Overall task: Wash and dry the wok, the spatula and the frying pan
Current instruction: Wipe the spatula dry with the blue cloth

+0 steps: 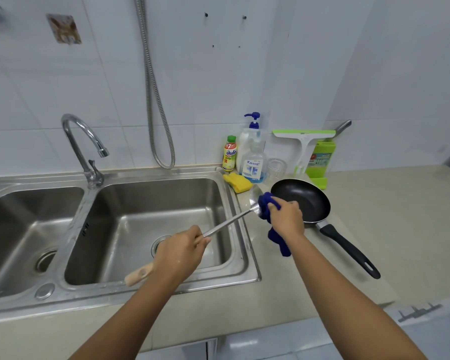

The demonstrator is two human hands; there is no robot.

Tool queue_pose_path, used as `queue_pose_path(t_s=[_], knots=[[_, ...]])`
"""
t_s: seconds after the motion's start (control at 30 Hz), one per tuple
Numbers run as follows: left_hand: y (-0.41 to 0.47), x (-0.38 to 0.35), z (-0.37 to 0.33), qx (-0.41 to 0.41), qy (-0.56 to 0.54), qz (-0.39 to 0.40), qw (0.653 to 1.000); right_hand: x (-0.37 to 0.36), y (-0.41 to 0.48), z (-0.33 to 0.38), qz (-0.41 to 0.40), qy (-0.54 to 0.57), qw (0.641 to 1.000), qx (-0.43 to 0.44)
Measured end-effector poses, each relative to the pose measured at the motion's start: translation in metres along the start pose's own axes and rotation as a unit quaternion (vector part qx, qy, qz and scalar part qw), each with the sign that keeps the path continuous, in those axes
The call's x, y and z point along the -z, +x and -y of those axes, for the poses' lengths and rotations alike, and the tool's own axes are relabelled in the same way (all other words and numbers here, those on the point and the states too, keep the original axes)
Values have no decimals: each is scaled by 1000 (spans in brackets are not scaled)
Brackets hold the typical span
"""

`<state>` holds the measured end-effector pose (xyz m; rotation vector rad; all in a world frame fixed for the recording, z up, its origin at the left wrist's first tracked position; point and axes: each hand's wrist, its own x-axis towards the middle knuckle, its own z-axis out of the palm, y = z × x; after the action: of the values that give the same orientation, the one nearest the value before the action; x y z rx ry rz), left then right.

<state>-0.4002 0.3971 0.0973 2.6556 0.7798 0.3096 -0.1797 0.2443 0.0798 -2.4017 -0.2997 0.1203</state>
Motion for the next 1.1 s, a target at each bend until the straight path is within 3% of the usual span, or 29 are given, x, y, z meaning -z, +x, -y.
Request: queue_pose_path(t_s=[0.13, 0.23, 0.4, 0.47, 0.67, 0.8, 0.97, 1.1], knots=[[3, 1, 12, -20, 24, -2, 1000, -11, -17, -4, 35, 87, 989, 112], [2, -2, 17, -52, 52, -5, 997, -15, -17, 3, 52, 59, 981, 175], [-9, -4, 30, -93, 47, -57, 993, -3, 23, -17, 9, 48, 998, 35], [-8, 0, 28, -78, 39, -51, 995, -8, 10, -21, -17, 55, 997, 45], [-2, -2, 17, -15, 2, -19, 1000, -35, -45, -23, -52, 99, 974, 197], [-4, -9, 16, 26, -64, -11, 998, -26, -35, -38, -90, 113, 986, 87], [-2, -21, 14, 42, -88, 15, 995, -27, -50, -48, -84, 54, 974, 201], [-2, -25, 18, -5, -59, 35, 998, -19, -27, -46, -72, 24, 995, 71]])
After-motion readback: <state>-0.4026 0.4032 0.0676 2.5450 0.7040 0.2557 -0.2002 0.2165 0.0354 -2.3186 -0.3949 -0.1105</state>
